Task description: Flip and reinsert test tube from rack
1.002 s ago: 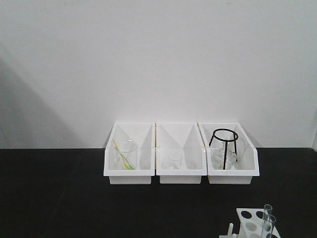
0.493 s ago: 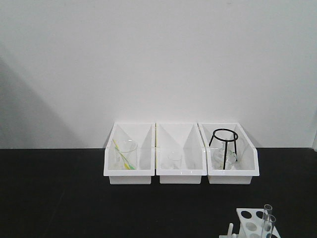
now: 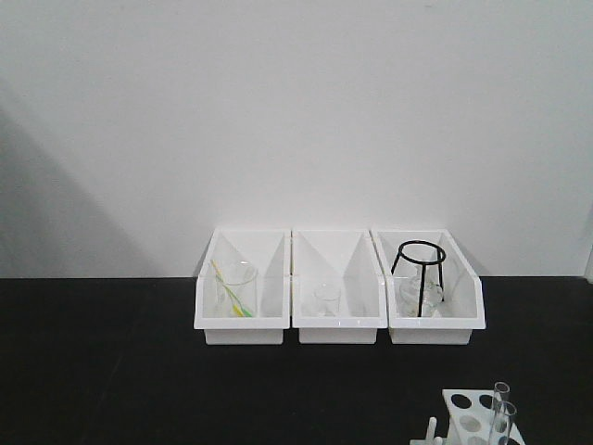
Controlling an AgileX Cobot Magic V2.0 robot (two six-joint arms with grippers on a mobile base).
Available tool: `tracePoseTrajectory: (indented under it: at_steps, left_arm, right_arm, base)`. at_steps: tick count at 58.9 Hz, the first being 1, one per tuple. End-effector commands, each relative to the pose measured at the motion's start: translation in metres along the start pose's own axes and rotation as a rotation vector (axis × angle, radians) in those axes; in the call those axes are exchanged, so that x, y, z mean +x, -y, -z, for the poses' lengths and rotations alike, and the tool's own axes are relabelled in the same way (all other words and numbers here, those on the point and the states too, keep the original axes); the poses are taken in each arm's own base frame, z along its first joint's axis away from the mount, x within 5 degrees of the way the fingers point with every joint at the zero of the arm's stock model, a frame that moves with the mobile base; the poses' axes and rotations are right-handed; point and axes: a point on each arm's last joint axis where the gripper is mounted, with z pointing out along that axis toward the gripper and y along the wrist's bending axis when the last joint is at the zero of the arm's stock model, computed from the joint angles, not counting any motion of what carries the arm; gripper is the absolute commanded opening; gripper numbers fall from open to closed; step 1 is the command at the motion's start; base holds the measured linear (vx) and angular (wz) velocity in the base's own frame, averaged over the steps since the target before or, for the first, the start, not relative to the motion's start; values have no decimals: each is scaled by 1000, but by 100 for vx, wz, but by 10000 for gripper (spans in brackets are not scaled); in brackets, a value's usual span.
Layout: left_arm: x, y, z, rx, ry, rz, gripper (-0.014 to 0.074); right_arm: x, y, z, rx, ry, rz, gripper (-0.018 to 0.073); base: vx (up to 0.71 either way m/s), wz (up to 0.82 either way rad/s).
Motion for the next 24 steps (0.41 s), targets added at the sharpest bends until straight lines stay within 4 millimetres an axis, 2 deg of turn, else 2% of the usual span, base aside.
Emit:
tracePoseTrajectory:
  at_steps: [1, 24]
  left_arm:
    - [-8, 2, 1, 23, 97, 2, -6]
    - [-8, 2, 1, 23, 97, 2, -6]
  right_arm:
    - [-6, 0, 0, 3, 70, 15, -12]
    - [-5, 0, 0, 3, 69, 15, -12]
  base:
    - [0, 0]
    - [0, 0]
